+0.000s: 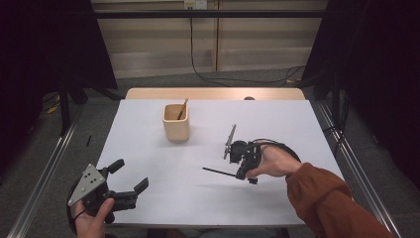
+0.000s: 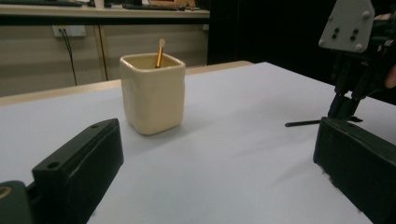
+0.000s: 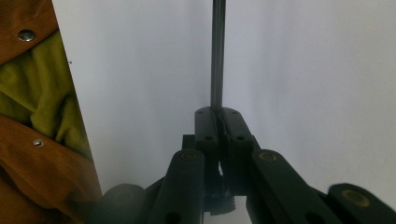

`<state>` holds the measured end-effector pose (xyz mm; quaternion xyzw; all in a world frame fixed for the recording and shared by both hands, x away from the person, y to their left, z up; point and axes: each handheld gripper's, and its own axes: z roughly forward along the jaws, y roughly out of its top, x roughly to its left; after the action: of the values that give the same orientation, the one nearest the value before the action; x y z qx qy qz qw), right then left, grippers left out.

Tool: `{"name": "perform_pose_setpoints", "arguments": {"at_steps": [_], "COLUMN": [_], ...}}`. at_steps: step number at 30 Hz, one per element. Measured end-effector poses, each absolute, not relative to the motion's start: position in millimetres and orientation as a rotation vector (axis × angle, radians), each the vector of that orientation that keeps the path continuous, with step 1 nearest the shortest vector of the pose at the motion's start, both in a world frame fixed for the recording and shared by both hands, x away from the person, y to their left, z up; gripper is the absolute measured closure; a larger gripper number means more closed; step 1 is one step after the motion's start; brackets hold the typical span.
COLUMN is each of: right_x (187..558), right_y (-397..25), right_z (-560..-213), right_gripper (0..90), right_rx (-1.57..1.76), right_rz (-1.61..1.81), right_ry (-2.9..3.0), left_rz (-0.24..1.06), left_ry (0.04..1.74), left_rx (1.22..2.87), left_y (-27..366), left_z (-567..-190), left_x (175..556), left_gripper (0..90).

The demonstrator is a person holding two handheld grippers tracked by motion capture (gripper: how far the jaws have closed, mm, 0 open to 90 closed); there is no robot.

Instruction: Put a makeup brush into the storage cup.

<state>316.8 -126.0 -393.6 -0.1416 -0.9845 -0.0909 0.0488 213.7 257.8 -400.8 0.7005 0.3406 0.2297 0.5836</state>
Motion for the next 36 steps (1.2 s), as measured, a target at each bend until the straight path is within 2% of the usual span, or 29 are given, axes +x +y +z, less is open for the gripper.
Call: {"name": "perform_pose_setpoints", "arguments": {"at_steps": [12,36], "right_x": [315.0,313.8], "right_y": [-127.9,-123.9], "right_z": [-394.1,-395.8], "right_gripper": [86.2,86.2], "right_rx": [-0.445,-0.401], "right_rz": [-0.295,-0.293], "right_ry": [-2.994,-2.992], "left_rz": [0.546,0.349], "left_ry": [0.721,0.526], "left_rx": [1.649,1.772], "left_y": [257.3,211.8], "left_z": [-379.4,-356.3], "left_x": [217.0,262.9], "left_gripper": [1.2,1.1]}}
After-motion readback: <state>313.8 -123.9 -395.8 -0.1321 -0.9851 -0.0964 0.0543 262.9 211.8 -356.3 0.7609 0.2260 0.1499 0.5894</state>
